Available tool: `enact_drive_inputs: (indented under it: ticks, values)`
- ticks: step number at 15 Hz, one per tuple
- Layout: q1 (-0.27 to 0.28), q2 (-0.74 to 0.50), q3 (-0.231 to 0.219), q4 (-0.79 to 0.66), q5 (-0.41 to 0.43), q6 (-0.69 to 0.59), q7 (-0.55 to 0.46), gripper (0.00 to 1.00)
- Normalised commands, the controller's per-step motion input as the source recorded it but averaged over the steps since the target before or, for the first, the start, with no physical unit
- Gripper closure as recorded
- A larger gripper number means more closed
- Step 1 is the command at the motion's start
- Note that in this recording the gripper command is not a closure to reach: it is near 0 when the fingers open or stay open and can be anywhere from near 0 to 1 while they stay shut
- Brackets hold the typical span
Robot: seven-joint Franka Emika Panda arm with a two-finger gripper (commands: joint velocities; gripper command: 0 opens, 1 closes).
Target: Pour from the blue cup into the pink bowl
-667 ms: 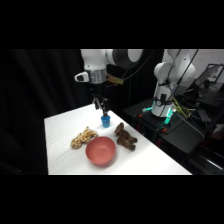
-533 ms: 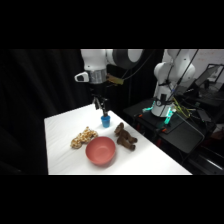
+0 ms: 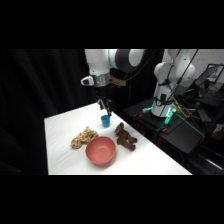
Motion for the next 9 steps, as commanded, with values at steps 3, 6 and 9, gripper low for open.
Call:
enact_drive_inputs:
  ticks: [3, 6, 9]
  values:
    - [-0.089, -0.42, -0.075, -0.52, 0.211, 0.35, -0.22, 0.00]
    - [-0.091, -0.29, -0.097, -0.49, 0.297, 0.58, -0.31, 0.00]
    - [-0.065, -0.15, -0.076, -0.39, 0.292, 0.56, -0.37, 0.00]
